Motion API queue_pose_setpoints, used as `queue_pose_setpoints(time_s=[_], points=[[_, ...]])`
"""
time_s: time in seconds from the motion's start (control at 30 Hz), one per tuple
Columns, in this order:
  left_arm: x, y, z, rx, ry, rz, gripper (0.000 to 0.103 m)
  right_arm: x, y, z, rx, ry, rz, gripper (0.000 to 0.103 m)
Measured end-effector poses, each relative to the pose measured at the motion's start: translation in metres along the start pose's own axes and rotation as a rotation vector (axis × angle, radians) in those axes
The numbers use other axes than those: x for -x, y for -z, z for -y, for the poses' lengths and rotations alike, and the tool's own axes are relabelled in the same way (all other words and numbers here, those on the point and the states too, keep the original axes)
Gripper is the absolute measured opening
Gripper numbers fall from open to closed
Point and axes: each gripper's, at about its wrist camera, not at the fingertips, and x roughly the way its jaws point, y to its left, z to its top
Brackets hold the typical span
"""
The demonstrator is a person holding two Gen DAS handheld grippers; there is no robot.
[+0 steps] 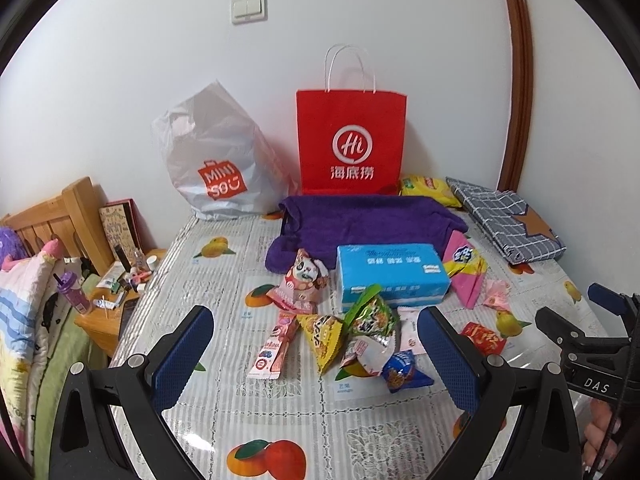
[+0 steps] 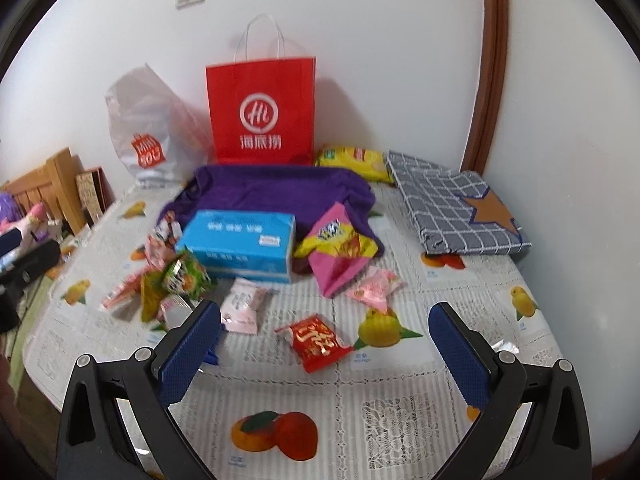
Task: Organize snacks
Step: 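Grasp the pink strawberry-bear stick snack with left tool while right tool grasps the red gold-lettered packet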
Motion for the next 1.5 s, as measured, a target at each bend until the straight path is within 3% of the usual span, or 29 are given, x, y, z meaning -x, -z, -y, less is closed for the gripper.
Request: queue_pose_setpoints(time_s=[0.13, 0.3, 0.53, 0.7, 0.87, 0.97, 1.17, 1.5], points=[[-0.025, 0.007, -0.010, 0.019, -0.005, -0.048, 0.103, -0.024, 0.014, 0.006, 0.042, -0.001, -0.008, 0.102], [-0.062, 0.020, -0.022, 0.040, -0.017, -0.131, 0.102, -0.060, 0.028, 0.011, 0.033, -0.007, -0.090, 0.099], [-0.097, 0.039, -0.035, 0.044, -0.043, -0.203, 0.102, -0.110, 0.044, 0.008, 0.045, -0.084, -0.181, 0.075], [-0.112, 0.046, -0.045, 0.032, -0.047, -0.219, 0.102, -0.132, 0.048, 0.001, 0.090, -0.080, -0.214, 0.071], [-0.119, 0.050, -0.055, 0.037, -0.022, -0.232, 0.102, -0.141, 0.047, 0.001, 0.070, -0.102, -0.229, 0.056], [-0.125, 0.051, -0.063, 0.048, -0.018, -0.238, 0.102, -0.141, 0.043, 0.002, 0.048, -0.063, -0.215, 0.055], [-0.142, 0.050, -0.076, 0.095, 0.014, -0.266, 0.101, -0.144, 0.042, 0.000, 0.042, -0.066, -0.207, 0.055], [-0.182, 0.052, -0.062, 0.019, 0.012, -0.322, 0.080, -0.152, 0.046, 0.002, -0.002, -0.041, -0.197, 0.056]])
